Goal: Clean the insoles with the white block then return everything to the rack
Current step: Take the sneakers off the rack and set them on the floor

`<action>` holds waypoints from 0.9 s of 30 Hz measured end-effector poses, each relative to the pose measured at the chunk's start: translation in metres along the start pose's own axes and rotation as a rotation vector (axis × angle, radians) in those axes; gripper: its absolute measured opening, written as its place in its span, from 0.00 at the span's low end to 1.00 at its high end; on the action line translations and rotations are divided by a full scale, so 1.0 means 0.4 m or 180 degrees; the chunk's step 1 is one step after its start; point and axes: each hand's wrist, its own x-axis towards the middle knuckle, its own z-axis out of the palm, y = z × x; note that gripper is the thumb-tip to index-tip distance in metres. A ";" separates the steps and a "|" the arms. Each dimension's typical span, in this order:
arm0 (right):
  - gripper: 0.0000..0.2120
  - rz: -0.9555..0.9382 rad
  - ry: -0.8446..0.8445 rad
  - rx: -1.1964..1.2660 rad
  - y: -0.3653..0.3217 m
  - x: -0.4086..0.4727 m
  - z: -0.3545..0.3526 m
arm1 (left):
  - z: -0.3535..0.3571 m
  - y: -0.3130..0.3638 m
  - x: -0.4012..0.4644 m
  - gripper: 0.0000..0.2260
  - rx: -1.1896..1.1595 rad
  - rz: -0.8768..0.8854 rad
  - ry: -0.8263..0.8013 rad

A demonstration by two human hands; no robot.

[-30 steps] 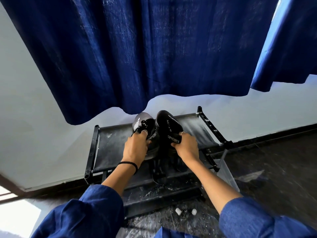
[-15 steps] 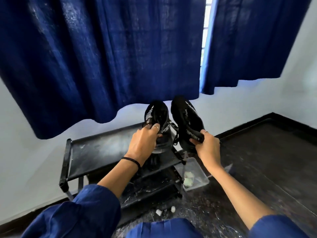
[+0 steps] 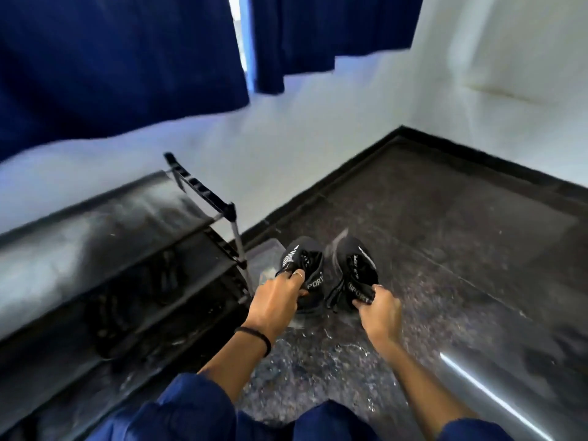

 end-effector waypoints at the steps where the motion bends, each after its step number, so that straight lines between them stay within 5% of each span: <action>1: 0.22 0.0110 -0.0090 -0.0013 0.041 0.009 0.031 | 0.044 -0.006 0.016 0.04 -0.0005 0.0034 -0.0146; 13: 0.19 0.0852 -0.0176 -0.0427 0.422 0.083 0.424 | 0.561 -0.104 0.159 0.19 0.0640 0.0417 -0.1565; 27: 0.11 0.0768 -0.0209 -0.0730 0.577 0.146 0.530 | 0.817 -0.106 0.223 0.25 0.0523 0.0102 -0.1980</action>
